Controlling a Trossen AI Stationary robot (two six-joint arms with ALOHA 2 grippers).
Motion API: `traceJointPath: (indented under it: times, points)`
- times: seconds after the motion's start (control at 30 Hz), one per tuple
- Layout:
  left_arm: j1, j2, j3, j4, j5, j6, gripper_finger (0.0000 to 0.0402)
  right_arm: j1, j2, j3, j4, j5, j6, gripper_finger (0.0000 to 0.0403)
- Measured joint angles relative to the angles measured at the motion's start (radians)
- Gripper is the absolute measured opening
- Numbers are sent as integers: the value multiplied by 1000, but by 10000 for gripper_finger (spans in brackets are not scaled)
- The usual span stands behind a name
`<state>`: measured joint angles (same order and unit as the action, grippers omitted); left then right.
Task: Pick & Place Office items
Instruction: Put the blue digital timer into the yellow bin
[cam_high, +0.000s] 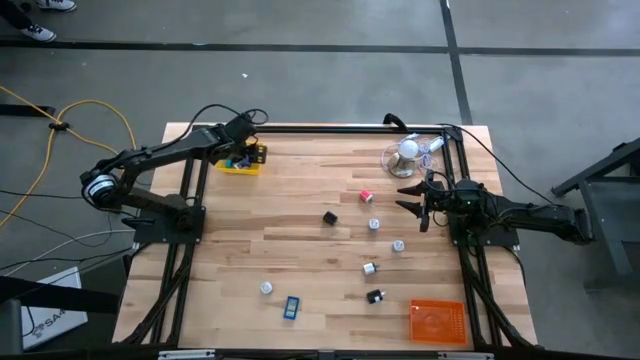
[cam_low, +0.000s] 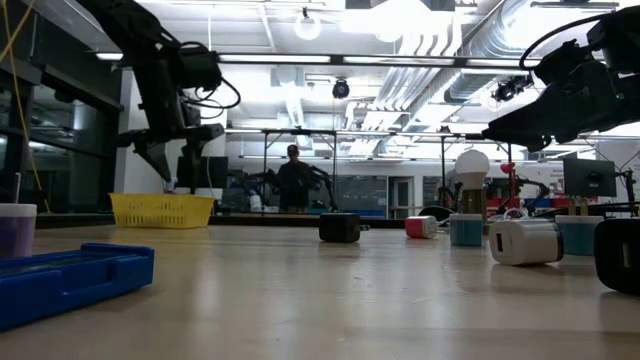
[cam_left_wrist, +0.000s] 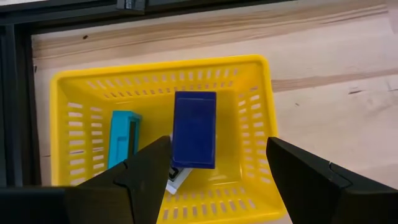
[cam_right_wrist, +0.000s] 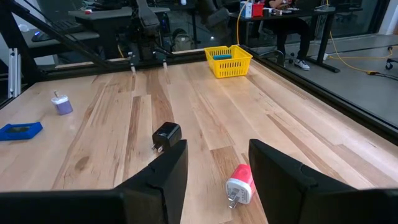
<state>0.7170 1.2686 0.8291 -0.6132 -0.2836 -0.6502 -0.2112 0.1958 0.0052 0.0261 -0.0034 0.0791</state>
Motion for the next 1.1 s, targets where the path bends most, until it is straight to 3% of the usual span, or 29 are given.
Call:
traceJointPath:
  times: [0.67,1.1]
  points:
    - [-85,-51,0,72,104,271,257,0,0,0,0,0,0,158]
    - [-246,-153,0,72,106,364,257,0,0,0,0,0,0,158]
